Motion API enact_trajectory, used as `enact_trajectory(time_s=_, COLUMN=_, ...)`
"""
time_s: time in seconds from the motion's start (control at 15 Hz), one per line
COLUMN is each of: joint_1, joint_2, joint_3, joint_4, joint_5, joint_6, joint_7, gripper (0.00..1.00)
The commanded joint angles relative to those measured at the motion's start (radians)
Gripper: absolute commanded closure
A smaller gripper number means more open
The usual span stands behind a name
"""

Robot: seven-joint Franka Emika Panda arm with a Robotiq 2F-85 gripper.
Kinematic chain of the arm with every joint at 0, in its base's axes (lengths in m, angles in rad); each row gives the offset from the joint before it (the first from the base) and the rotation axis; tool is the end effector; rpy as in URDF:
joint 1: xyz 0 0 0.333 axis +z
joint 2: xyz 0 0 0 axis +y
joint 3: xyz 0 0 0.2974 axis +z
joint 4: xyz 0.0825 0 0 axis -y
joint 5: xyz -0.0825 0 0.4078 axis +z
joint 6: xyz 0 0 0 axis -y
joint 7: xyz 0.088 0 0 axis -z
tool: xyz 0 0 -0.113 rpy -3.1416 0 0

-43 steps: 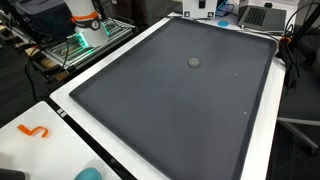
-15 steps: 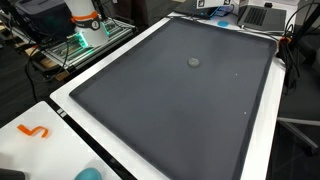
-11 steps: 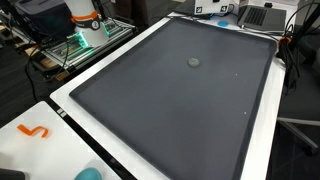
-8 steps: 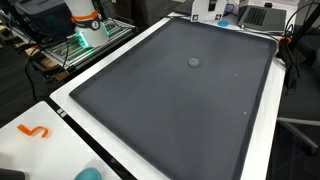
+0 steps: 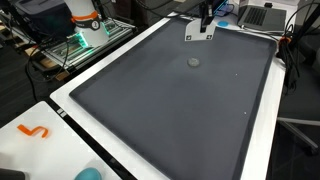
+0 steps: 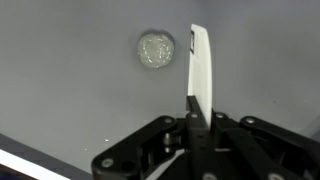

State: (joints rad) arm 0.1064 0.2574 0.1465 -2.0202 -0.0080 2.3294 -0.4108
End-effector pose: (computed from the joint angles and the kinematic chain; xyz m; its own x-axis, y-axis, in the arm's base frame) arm 0.5939 0.1519 0.2909 0.7866 0.6143 0.0624 0.6158 -0.7878 -0.0067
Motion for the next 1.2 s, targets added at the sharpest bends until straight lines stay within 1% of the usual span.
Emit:
enact_trajectory(time_s=0.0, joint_1=-0.02, joint_2=0.021, joint_3=0.003, joint_4=-0.055, joint_5=-0.007, joint_6=0.093, joint_7=-0.025, gripper=0.99)
enact_trajectory(time_s=0.2, joint_1=-0.028, joint_2=0.059, joint_3=0.001, joint_4=-0.046, joint_5=-0.017, joint_6=0.112, joint_7=-0.022, gripper=0.99)
enact_trajectory(time_s=0.47, joint_1=-0.03, joint_2=0.106, joint_3=0.004, joint_4=-0.003, joint_5=-0.028, joint_6=0.088, joint_7=-0.025, gripper=0.99)
enact_trajectory(time_s=0.93, joint_1=-0.021, joint_2=0.167, joint_3=0.002, joint_4=0.077, joint_5=-0.069, joint_6=0.083, joint_7=-0.022, gripper=0.99)
enact_trajectory(time_s=1.13, joint_1=-0.027, joint_2=0.19, joint_3=0.013, joint_4=0.105, joint_5=-0.06, joint_6=0.09, joint_7=-0.036, gripper=0.99)
